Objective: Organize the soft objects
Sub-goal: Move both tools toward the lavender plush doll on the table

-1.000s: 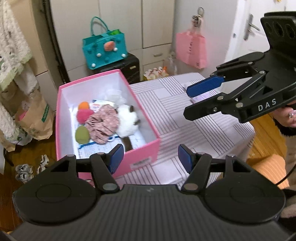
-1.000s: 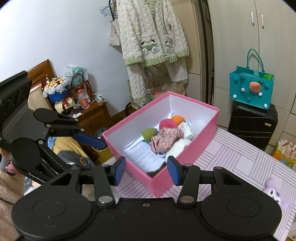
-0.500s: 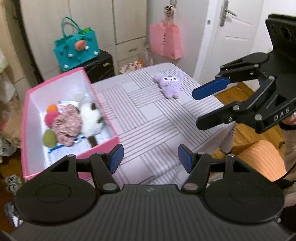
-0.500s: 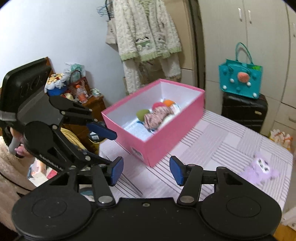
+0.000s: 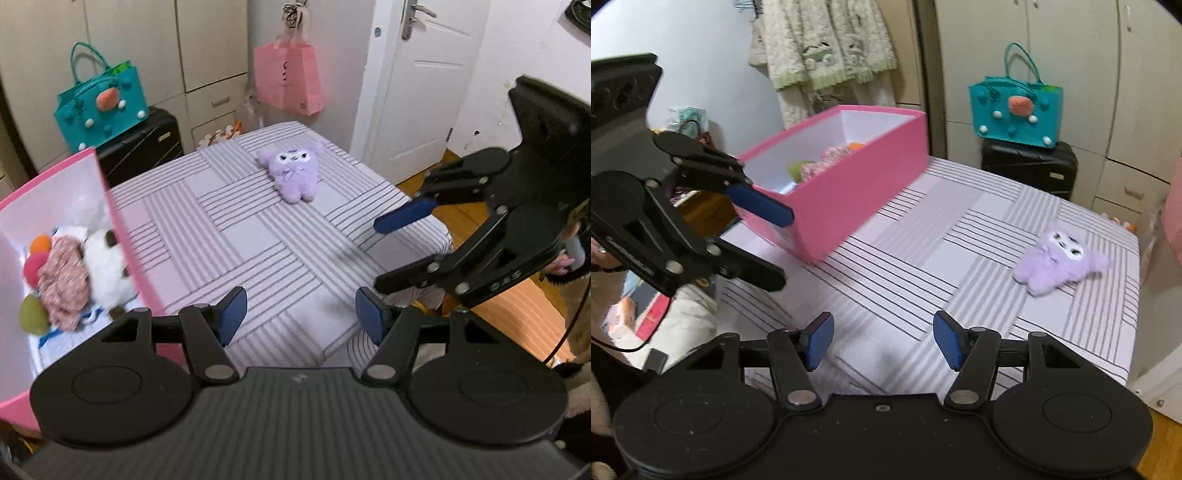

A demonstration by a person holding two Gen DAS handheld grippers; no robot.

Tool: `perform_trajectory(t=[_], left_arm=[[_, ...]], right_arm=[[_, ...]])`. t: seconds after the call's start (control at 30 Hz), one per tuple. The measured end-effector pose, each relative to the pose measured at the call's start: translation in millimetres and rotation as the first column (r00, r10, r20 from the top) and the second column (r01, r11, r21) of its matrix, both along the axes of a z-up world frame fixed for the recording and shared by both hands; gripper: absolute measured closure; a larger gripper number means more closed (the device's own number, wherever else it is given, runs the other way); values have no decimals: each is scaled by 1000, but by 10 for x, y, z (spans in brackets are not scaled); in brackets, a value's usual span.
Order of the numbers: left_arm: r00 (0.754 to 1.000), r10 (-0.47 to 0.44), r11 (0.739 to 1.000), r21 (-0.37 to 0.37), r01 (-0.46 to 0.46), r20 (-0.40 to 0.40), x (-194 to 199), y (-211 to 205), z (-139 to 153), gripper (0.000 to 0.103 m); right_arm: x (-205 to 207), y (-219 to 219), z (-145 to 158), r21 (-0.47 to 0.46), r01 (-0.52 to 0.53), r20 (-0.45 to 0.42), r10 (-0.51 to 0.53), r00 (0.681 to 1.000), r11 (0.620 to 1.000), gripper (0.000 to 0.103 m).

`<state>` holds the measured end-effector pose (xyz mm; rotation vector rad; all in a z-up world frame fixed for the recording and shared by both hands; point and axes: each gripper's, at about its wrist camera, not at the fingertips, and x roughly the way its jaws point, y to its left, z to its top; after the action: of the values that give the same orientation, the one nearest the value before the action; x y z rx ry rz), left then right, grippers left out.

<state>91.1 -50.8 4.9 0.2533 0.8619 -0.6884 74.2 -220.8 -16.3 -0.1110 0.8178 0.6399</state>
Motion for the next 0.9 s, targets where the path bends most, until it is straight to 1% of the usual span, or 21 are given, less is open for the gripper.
perform_trajectory(t=[0.13,0.33,0.43,0.47,0.57,0.67,0.77,0.83,0.87,0.9], left_arm=[[1000,-19,1000,-22,19,19,117,-173,-80,38],[999,-22,996,-83,24,22,390,-427,-247,37],[1000,-5,993,-120,8,23,564,-542,-348,37],[1000,4,991,-135,-1,23,636,-580,-382,38],[999,33,987,-158,-28,30,822,-685,-472,38],[997,64,986,-159,-55,52,1000,-827,-563,38],[993,83,990,-122,-72,85,1142,-981,-663,38],[991,89,991,-106,-79,99,1226,-1059,-705,38],[991,92,991,-108,-81,99,1275,-1092,-722,38],[991,96,990,-116,-85,95,1320,-1119,-738,38]], right_arm=[[132,-127,-186,-18,59,26,-59,998,998,34],[436,-310,-465,-51,149,84,-145,986,987,33],[608,-371,-585,-69,174,110,-166,980,982,32],[668,-397,-618,-67,180,111,-172,979,981,29],[869,-489,-711,-57,200,101,-193,976,978,29],[1042,-551,-795,-54,228,87,-223,971,972,29],[1176,-590,-855,-45,242,80,-238,968,969,29],[1249,-588,-902,-63,243,99,-236,967,968,28],[1279,-578,-927,-73,239,107,-231,967,968,27],[1294,-569,-939,-73,236,118,-227,967,969,22]])
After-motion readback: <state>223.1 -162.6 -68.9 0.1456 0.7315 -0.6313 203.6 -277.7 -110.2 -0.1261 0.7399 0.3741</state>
